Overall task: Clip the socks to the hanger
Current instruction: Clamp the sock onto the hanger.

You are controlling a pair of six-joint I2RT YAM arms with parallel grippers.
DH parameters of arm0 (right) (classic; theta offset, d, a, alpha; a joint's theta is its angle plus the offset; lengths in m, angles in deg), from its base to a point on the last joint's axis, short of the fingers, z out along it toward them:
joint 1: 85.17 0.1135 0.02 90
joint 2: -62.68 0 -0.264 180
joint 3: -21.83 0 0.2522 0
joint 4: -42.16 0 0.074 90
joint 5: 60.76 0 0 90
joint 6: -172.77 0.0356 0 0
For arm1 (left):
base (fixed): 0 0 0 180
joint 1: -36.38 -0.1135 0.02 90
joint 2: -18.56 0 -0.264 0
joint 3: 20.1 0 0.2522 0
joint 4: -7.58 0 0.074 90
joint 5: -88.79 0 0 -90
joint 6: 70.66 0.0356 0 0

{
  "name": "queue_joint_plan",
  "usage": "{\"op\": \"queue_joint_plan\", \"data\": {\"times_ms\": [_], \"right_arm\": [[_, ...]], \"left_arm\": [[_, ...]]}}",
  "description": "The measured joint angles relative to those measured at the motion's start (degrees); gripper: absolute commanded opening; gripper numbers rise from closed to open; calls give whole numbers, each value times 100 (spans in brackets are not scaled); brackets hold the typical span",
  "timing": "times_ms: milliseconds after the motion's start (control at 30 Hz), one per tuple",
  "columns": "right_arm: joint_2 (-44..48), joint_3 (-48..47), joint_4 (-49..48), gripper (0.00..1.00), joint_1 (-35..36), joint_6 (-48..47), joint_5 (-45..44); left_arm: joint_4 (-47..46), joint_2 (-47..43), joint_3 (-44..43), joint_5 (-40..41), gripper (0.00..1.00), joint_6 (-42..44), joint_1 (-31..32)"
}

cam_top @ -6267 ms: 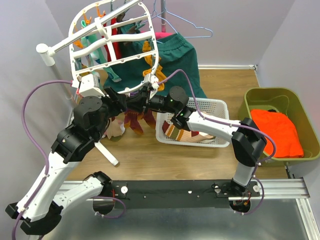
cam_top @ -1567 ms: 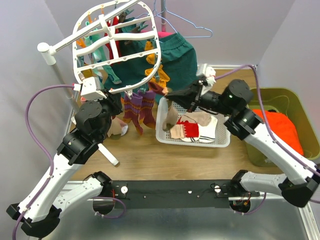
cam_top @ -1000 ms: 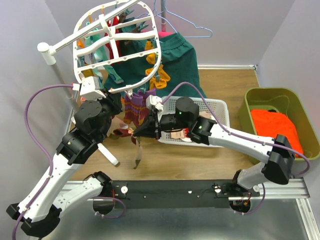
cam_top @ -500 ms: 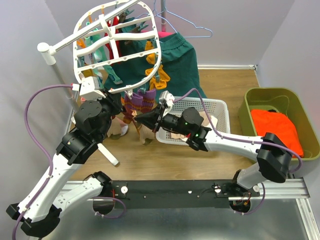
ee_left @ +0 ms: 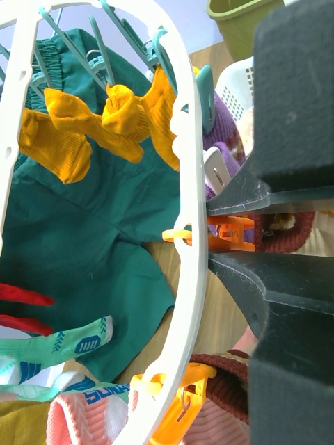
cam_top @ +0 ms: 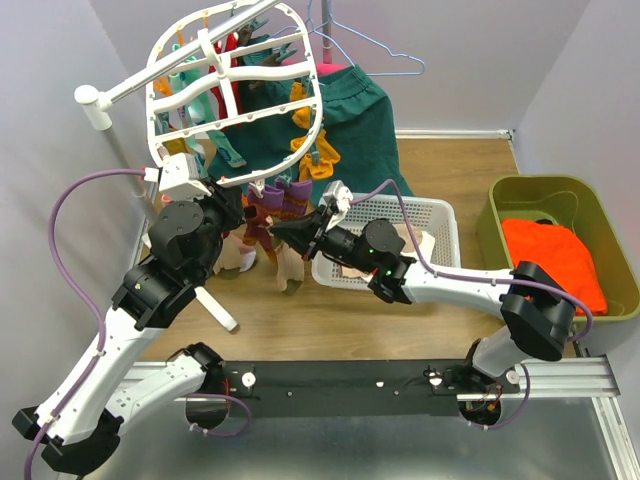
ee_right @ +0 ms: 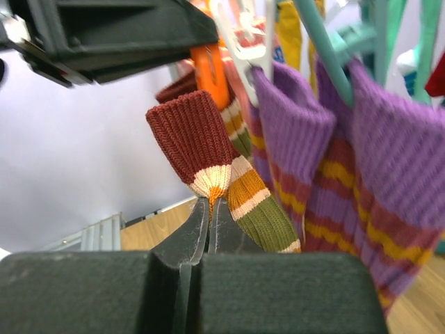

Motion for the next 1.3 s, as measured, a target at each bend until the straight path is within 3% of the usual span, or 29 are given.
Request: {"op": "queue_joint_plan", "data": {"times_ms": [600, 1300], "right_arm": [[0, 295, -173, 1, 0, 42, -435], [-114, -31, -503, 1, 0, 96, -448]], "left_arm": [[11, -22, -2, 0, 23, -83, 0], [13, -9, 0, -11, 23, -199, 0]]}}
